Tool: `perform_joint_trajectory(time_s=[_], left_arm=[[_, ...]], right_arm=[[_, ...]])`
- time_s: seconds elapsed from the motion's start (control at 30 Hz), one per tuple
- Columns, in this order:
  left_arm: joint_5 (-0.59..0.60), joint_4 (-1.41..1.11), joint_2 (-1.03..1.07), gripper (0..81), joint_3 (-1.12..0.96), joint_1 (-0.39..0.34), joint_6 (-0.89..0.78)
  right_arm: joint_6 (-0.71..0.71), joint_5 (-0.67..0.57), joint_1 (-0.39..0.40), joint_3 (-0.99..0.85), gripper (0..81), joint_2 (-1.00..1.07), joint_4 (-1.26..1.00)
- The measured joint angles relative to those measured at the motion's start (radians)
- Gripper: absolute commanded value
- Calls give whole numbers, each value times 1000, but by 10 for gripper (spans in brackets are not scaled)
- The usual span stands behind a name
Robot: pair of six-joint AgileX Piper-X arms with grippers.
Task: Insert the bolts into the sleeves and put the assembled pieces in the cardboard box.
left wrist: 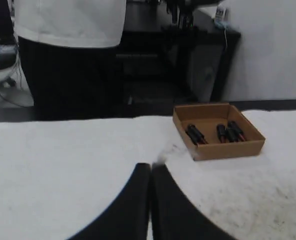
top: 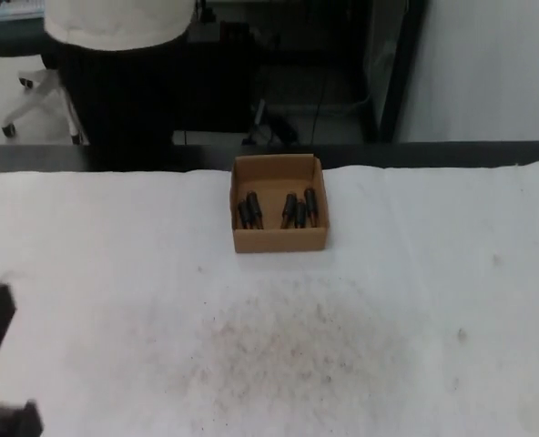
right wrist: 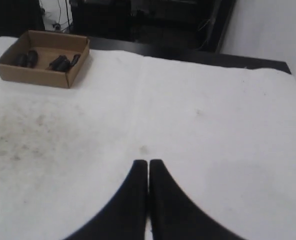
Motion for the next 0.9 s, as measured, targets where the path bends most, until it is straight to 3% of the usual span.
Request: perform_joint_trajectory(time_s=[0.43,0.7,0.8,0.9], left_arm=[[-30,-13,63,3,171,0,7],[-32,-35,63,3,205,0,7],[3,-64,63,3,205,0,7],[66,-73,63,3,214,0,7]], right_arm=[[-7,-26,0,290,2,2,-363],[-1,150,0,290,2,2,-383],[-1,127,0,290,2,2,-380],[-1,27,0,317,2,2,-347]])
